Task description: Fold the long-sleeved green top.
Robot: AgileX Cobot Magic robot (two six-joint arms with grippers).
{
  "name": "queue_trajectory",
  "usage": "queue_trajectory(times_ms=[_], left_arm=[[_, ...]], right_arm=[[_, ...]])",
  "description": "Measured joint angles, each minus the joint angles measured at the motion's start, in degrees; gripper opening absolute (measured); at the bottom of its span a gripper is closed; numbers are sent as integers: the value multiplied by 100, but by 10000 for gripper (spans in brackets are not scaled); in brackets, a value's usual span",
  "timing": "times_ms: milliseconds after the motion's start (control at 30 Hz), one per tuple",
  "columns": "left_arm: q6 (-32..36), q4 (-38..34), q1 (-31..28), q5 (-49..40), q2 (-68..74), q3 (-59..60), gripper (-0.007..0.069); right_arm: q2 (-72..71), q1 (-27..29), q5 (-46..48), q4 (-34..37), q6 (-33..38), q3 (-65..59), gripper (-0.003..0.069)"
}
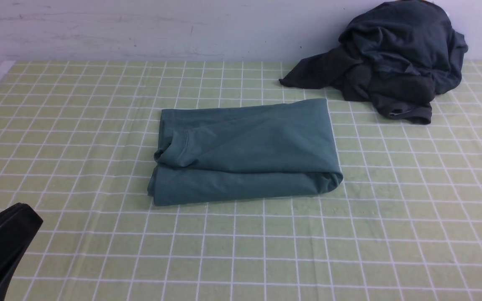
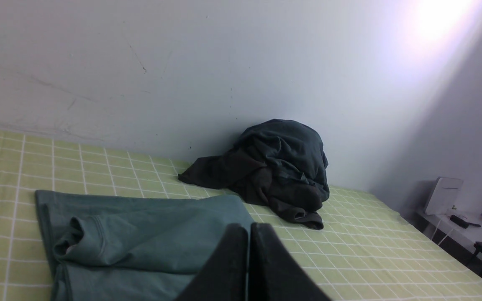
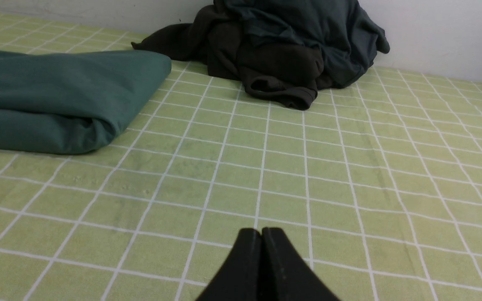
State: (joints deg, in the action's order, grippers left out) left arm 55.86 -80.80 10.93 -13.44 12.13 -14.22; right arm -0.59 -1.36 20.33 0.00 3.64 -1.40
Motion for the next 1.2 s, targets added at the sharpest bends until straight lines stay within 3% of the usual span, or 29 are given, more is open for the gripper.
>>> queue_trajectory(times_ms=[1033,1200], left_arm=[[0,-241,0,21,-240,384,-3],[95,-704,0,748,-806,900,-3]], right_arm=[[-5,-39,7,-30,-28,2,-14],[-5,-39,7,-30,-28,2,-14]])
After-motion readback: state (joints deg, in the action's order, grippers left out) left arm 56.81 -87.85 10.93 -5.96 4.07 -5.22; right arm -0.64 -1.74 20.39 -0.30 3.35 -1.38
